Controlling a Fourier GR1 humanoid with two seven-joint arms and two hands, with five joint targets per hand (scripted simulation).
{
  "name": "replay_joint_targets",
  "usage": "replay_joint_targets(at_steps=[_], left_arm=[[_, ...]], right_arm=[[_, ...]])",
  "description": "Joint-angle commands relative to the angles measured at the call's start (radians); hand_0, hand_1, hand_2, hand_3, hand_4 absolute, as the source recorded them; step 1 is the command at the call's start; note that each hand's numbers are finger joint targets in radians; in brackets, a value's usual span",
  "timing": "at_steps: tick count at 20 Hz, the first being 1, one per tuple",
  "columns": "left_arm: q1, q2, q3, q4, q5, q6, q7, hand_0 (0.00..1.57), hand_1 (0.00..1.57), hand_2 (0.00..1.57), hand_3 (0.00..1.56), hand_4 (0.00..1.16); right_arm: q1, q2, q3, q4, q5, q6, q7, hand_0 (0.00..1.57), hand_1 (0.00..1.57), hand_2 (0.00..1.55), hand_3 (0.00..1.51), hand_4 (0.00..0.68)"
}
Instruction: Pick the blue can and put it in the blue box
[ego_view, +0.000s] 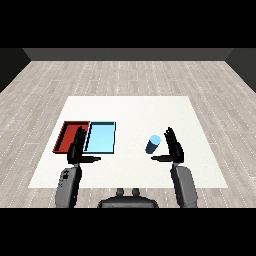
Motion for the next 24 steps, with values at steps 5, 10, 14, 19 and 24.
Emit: replay_joint_targets(at_steps=[5,10,14,19,24], left_arm=[[0.005,-0.015,-0.003,-0.001,-0.001,0.003,-0.029,0.00,0.00,0.00,0.00,0.00],[0.064,0.007,0.014,-0.032,0.036,-0.048,-0.023,0.00,0.00,0.00,0.00,0.00],[0.053,0.003,0.015,-0.085,0.054,-0.034,0.041,0.00,0.00,0.00,0.00,0.00],[0.046,-0.002,0.001,-0.078,0.025,-0.020,0.032,0.00,0.00,0.00,0.00,0.00],[-0.012,0.001,0.021,-0.060,0.045,-0.016,0.051,0.00,0.00,0.00,0.00,0.00]], right_arm=[[-0.045,-0.045,-0.068,0.087,-0.043,0.025,-0.002,0.00,0.00,0.00,0.00,0.000],[-0.156,0.021,-0.049,0.274,0.001,-0.058,-0.063,0.00,0.00,0.00,0.00,0.000],[-0.171,-0.026,-0.083,0.339,-0.038,-0.001,-0.072,0.00,0.00,0.00,0.00,0.000],[-0.157,0.042,0.002,0.351,-0.026,-0.076,-0.075,0.00,0.00,0.00,0.00,0.000],[-0.309,0.020,-0.089,0.619,-0.053,-0.007,-0.181,0.00,0.00,0.00,0.00,0.000]])
